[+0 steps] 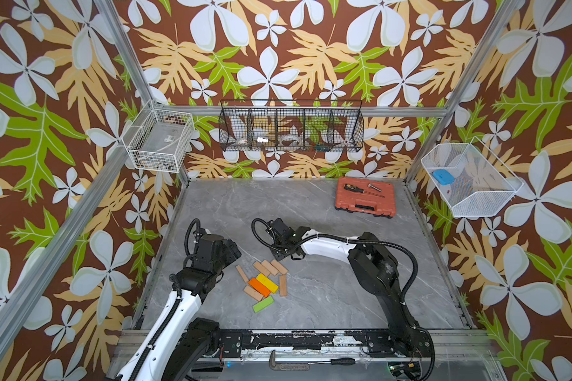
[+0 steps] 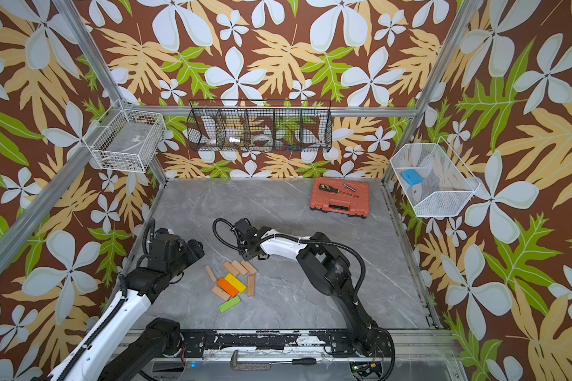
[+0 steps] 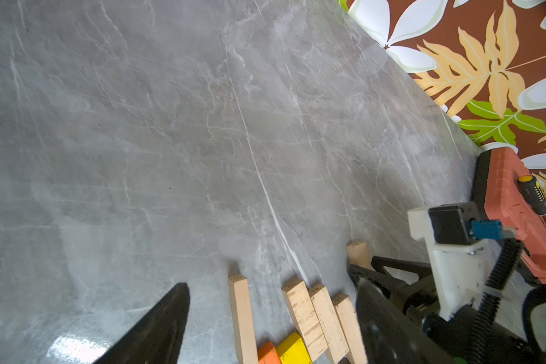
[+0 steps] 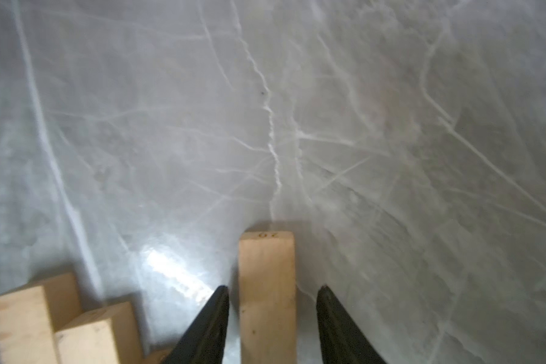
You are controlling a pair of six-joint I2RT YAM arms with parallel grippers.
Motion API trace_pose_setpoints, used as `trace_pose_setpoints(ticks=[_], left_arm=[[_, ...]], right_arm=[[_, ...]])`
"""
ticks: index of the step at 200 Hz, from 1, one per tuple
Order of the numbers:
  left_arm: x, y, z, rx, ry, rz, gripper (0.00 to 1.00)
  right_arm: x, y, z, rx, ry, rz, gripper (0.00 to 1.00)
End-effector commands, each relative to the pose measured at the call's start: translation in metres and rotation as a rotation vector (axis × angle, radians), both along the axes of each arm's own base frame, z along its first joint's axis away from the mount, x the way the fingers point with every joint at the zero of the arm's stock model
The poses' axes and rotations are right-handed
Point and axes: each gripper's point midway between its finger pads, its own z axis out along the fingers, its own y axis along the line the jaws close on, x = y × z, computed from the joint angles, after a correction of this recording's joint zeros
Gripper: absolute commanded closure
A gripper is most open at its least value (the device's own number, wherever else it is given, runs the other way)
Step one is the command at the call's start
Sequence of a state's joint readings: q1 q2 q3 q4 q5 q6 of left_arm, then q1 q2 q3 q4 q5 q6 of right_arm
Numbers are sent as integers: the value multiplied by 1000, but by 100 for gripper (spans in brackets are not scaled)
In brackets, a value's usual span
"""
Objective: Assemble the letter k with building blocks
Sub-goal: Adjust the building block at the center of the board, then pick up the building block from the center of the board.
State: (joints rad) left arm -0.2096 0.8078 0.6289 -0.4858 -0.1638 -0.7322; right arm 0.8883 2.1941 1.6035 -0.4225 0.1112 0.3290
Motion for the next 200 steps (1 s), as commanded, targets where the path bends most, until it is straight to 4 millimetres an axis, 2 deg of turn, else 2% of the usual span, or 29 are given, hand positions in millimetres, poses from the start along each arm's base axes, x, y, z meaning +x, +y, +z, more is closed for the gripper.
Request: trace_pose_setpoints(ticks=[1, 27, 53, 95, 130, 164, 200], left_arm=[[0, 4, 2, 25, -2, 12, 15], [0, 4, 1, 26, 3, 10, 15], [1, 4, 3, 24, -4, 11, 14], [1, 4, 5, 8, -20, 17, 14], [-1, 6, 3, 2, -25, 34, 14], [-2, 5, 2, -12, -38, 37, 14], [-1, 2, 1, -30, -44, 28, 15]], right_arm=[[3, -7, -2, -42, -17, -17, 54], [-2, -4, -7, -37, -1, -11, 59], [-3, 0, -5, -9, 11, -24, 69], [11, 8, 8, 83, -19, -150, 81], [44, 27, 30, 160, -94, -286, 81], [82, 53, 55, 213, -201, -324, 81], [117, 75, 64, 246, -301, -329, 81]])
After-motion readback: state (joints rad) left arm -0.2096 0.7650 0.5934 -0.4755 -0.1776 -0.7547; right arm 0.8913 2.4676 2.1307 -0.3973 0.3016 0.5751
